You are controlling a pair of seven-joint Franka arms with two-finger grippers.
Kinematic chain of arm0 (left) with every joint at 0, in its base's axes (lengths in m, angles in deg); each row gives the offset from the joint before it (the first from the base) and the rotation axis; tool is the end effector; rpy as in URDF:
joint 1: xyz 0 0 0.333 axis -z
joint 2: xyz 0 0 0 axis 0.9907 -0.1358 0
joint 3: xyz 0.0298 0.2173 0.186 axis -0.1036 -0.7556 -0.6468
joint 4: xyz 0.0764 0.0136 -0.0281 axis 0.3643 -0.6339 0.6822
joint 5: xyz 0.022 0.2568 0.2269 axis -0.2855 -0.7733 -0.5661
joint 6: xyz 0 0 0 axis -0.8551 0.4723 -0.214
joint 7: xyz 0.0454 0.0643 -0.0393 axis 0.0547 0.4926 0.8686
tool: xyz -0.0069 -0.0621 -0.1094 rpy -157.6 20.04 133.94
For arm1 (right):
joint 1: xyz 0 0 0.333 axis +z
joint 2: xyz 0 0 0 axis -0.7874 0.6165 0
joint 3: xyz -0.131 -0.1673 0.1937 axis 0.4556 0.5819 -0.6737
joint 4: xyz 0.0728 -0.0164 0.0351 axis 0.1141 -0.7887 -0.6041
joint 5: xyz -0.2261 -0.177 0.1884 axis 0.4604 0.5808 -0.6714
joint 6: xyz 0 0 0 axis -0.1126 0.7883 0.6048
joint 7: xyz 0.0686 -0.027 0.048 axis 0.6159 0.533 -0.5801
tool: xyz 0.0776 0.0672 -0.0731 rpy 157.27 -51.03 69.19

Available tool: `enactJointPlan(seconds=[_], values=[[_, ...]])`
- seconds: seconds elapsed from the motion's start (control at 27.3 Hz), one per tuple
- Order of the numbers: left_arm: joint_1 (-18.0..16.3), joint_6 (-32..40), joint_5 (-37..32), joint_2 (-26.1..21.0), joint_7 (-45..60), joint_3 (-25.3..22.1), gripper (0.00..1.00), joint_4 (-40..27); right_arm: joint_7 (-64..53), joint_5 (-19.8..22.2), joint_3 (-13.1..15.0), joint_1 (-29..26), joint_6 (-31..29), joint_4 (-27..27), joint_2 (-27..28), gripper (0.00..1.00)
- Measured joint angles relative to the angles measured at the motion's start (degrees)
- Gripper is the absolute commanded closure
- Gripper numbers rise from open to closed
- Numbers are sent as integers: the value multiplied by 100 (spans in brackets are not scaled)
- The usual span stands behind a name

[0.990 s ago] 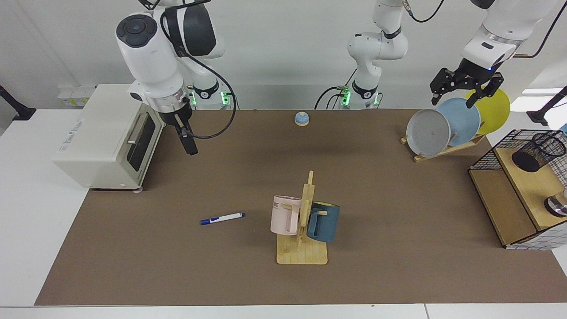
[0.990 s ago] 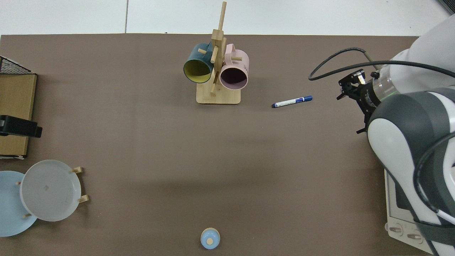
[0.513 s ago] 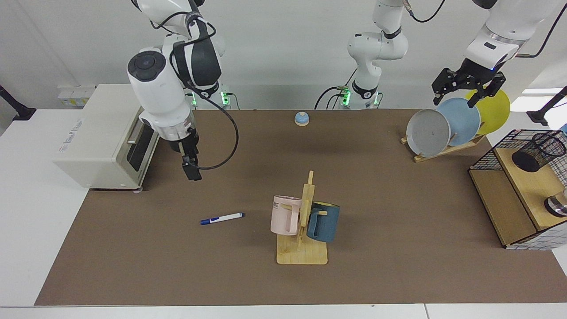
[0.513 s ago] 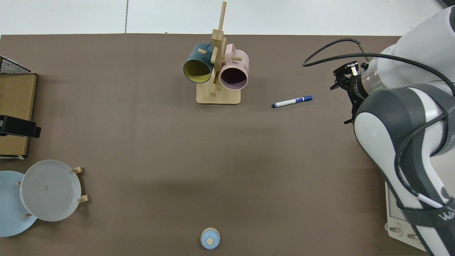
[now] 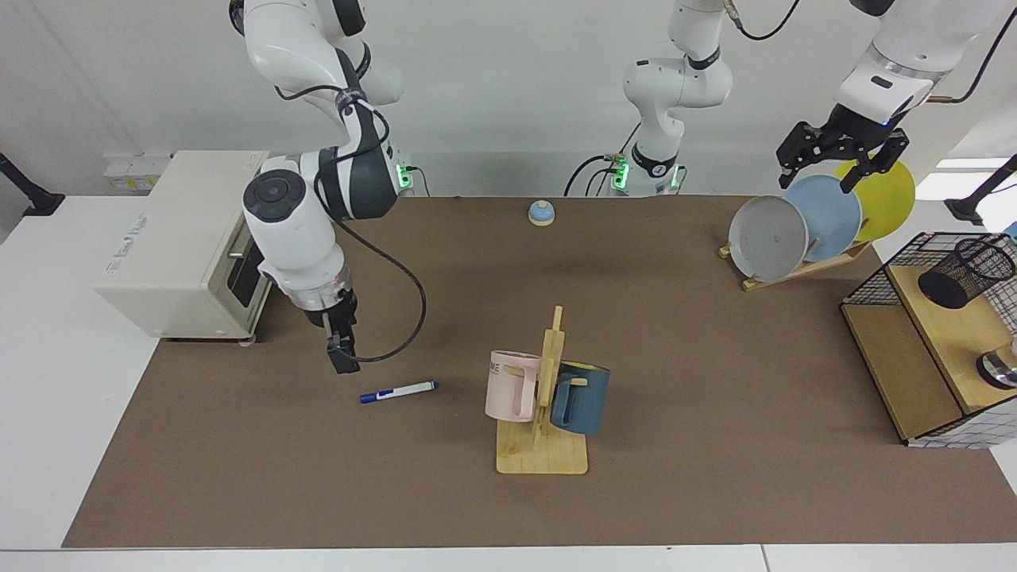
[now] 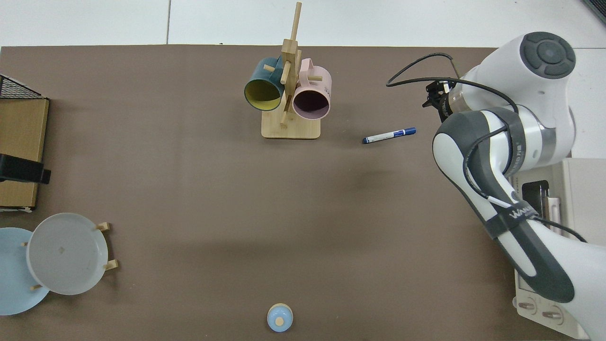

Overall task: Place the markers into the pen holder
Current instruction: 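Reach the right gripper toward the blue-capped marker, then lower the right gripper and close it on the marker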

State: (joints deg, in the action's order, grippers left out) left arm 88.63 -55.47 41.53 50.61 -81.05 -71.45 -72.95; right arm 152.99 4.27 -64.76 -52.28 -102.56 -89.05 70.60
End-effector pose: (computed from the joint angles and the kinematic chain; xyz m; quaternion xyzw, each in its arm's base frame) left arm 0.4861 0.0121 0.6145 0.9977 -0.0673 -0.0054 0.0079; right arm 0.6138 0.0845 0.3985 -0.7810 0.6243 -0.0125 0.0115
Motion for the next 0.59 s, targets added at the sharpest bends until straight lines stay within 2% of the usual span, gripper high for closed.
enactJointPlan(seconds=[0.26, 0.59], values=[[-1, 8, 0, 17, 0, -5, 0, -25, 58, 279, -18, 68, -562, -56, 526, 0], [-1, 8, 0, 49, 0, -5, 0, -63, 101, 326, -16, 73, -1279, -197, 931, 0]])
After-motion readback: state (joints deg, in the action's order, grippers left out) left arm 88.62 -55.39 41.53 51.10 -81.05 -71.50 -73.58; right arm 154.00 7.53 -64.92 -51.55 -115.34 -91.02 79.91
